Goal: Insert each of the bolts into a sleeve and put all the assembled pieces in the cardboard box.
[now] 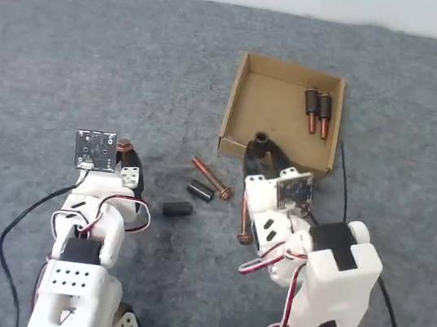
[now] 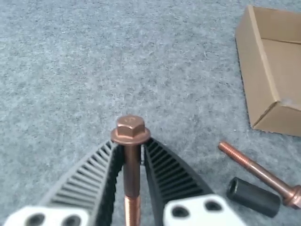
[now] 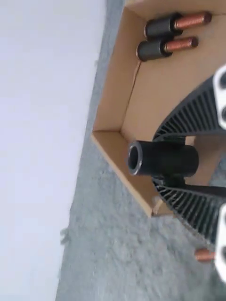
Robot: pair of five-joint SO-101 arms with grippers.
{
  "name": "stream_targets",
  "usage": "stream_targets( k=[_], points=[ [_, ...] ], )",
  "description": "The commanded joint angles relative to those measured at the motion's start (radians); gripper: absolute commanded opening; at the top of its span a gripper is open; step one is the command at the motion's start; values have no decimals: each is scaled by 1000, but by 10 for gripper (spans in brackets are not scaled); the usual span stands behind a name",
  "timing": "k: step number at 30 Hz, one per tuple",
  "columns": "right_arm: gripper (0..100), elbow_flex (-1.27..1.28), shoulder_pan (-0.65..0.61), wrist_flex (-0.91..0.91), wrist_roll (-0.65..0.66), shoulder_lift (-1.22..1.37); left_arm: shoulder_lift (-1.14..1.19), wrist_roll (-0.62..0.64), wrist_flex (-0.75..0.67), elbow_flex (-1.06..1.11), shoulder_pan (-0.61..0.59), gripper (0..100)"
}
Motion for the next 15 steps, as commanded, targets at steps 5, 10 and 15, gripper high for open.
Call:
stream_targets(
  k=[5, 10, 15],
  points=[
    [6, 104, -76, -134, 17, -13, -32, 0, -35, -16, -5, 12],
    [6, 167, -76, -177, 17, -13, -32, 0, -35, -16, -5, 12],
    [6, 235, -77, -223, 17, -13, -32, 0, -35, -16, -5, 12]
  ],
)
